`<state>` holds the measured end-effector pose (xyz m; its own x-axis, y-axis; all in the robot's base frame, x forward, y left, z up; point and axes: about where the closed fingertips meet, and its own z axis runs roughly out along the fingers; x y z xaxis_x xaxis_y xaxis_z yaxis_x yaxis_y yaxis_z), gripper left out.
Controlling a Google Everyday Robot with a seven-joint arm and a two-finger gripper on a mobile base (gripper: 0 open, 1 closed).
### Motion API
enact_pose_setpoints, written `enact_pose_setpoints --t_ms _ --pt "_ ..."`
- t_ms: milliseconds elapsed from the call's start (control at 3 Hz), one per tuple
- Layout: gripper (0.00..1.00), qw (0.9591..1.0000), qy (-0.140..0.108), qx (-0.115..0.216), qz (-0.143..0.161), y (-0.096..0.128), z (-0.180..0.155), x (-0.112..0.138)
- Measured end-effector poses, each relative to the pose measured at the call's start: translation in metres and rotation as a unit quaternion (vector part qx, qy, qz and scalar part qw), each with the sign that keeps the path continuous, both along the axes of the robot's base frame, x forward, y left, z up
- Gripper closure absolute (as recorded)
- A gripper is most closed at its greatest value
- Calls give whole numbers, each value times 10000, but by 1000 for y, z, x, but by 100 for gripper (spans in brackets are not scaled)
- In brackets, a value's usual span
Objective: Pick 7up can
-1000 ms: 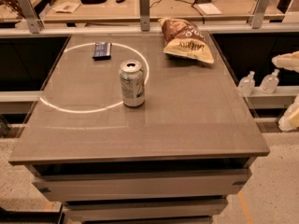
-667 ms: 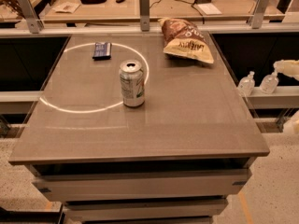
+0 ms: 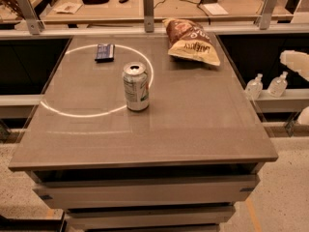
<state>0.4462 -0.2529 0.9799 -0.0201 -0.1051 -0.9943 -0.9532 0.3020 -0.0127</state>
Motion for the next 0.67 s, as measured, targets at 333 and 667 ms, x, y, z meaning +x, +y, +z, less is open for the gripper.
enact_pose_setpoints --t_ms 333,667 --pt "0 9995 153 243 -132 14 16 1" --pt "0 9997 144 183 -72 20 15 1"
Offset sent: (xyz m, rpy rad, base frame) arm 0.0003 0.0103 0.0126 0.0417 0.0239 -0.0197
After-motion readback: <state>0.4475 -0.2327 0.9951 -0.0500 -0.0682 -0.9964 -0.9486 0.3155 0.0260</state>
